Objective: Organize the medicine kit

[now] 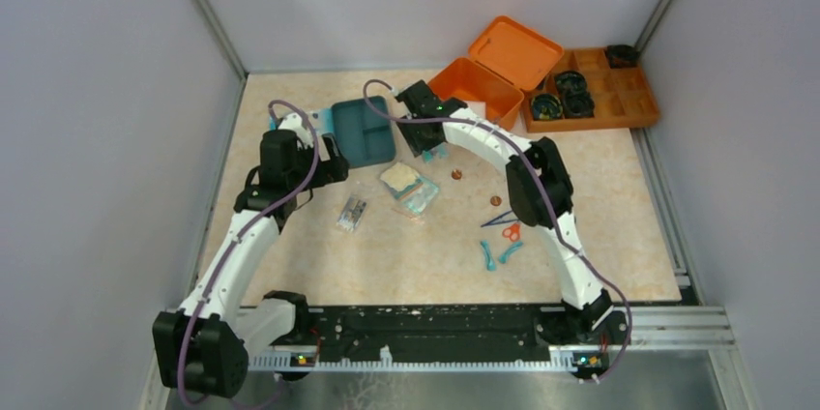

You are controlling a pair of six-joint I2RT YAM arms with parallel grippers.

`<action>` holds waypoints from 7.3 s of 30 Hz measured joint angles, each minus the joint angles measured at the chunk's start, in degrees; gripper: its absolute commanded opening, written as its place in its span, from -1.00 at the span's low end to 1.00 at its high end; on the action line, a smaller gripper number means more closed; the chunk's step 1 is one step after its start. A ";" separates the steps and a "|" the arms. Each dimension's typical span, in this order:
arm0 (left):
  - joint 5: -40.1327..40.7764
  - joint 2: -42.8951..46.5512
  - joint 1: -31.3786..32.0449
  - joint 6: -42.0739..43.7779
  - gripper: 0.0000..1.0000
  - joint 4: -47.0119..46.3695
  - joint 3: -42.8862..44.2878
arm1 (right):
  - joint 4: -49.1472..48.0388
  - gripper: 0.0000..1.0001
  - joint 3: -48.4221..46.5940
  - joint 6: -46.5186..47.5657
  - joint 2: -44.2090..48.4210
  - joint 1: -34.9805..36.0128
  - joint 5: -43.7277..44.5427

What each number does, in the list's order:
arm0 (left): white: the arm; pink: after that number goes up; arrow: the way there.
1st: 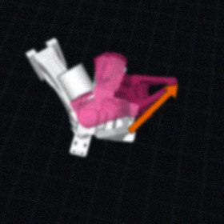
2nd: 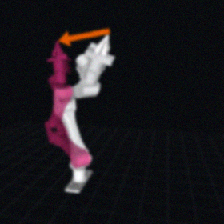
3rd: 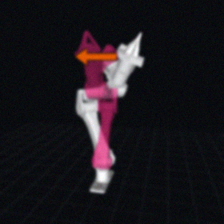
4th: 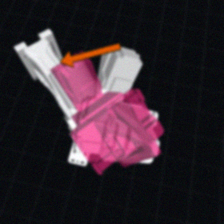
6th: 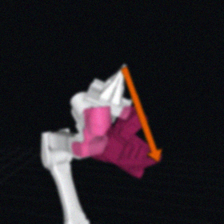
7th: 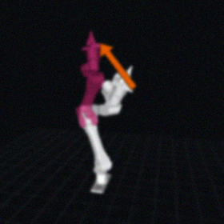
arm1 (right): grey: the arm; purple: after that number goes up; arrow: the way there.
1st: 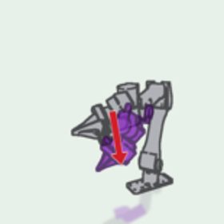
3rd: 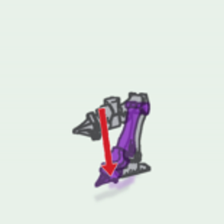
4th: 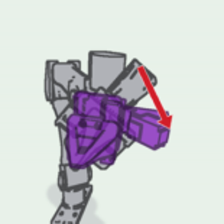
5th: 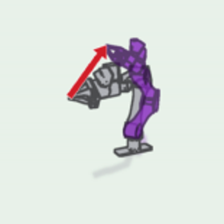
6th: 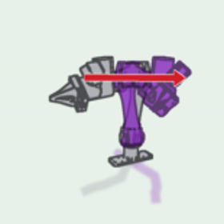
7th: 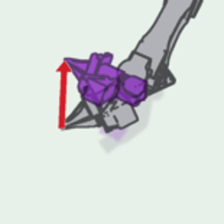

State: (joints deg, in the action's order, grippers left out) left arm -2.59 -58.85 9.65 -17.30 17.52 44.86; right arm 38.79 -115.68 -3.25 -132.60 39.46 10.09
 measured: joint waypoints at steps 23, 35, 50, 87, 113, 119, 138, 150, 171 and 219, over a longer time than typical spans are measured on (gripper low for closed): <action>-0.83 -1.27 0.00 0.48 0.98 -0.02 0.00 | -5.11 -1.00 3.89 -1.95 -0.94 -1.29 -0.70; -0.81 -1.44 -0.04 0.48 0.98 0.00 0.00 | -5.49 -1.00 11.17 -4.09 11.06 -1.31 -6.78; -0.81 -1.79 -0.42 0.48 0.98 0.00 0.00 | -10.16 -1.00 10.10 -12.26 27.30 -16.70 -18.78; -0.81 -2.01 -1.18 0.46 0.98 0.04 0.00 | -12.00 -0.20 22.88 -8.70 29.90 -3.80 -15.69; 2.97 -2.01 -1.40 0.00 0.98 0.92 0.11 | -16.00 0.03 22.84 -11.65 9.62 -3.87 -24.98; 2.97 -2.01 -1.40 0.00 0.98 0.92 0.11 | -15.17 0.02 21.38 -10.82 7.41 -3.58 -28.26; 1.40 -2.01 -1.40 0.00 0.98 0.92 0.11 | -13.62 -0.95 17.64 -9.33 4.04 -1.42 -28.57; 1.03 -2.01 -1.40 0.00 0.98 0.90 0.11 | -17.03 -1.00 23.06 -10.34 8.48 -1.38 -26.64; 0.61 -2.01 -1.57 0.00 0.98 0.90 0.11 | -18.97 -1.00 25.24 -12.24 22.97 -1.86 -24.68; -0.70 -3.26 -2.03 0.00 0.98 0.90 0.11 | -13.97 -0.37 47.08 -13.79 31.61 -2.14 -27.12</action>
State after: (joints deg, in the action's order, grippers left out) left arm -3.29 -62.11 7.62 -17.30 18.41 44.97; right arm 24.82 -68.60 -17.04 -100.99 37.32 -17.04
